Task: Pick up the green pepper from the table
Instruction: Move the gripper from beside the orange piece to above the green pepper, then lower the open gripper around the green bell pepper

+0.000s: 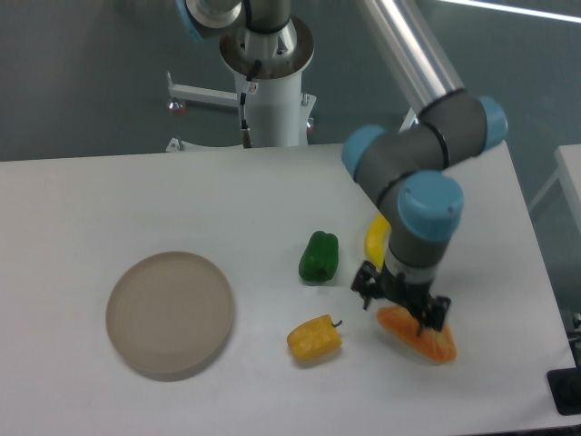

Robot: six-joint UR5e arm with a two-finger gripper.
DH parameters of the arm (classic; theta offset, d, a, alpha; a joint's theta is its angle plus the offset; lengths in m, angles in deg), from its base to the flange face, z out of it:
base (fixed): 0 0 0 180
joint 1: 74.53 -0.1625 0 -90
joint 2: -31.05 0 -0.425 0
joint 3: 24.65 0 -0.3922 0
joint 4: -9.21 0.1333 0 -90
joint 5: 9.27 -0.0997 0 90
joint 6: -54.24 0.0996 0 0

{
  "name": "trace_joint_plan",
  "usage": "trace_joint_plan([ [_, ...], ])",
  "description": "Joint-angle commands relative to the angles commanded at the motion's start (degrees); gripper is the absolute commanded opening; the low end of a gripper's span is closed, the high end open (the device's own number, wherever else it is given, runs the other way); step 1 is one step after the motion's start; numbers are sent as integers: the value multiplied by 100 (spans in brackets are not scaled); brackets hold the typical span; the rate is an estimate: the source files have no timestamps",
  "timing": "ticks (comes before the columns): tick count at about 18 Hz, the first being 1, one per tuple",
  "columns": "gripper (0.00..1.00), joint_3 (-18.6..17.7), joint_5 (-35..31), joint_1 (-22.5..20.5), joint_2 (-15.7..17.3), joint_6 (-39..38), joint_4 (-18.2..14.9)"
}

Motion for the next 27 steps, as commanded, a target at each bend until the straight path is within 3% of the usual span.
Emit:
trace_joint_plan([
  [5,100,-1239,132,-220,747,17,342],
  [9,100,-1917,282,-237,1021,-9,518],
  [17,100,-2401,369,-141,1223,-18,589],
  [22,100,-2533,414,-97,1144,-220,1054],
  [27,100,-2507,414,-88,1091,-203,1081],
])
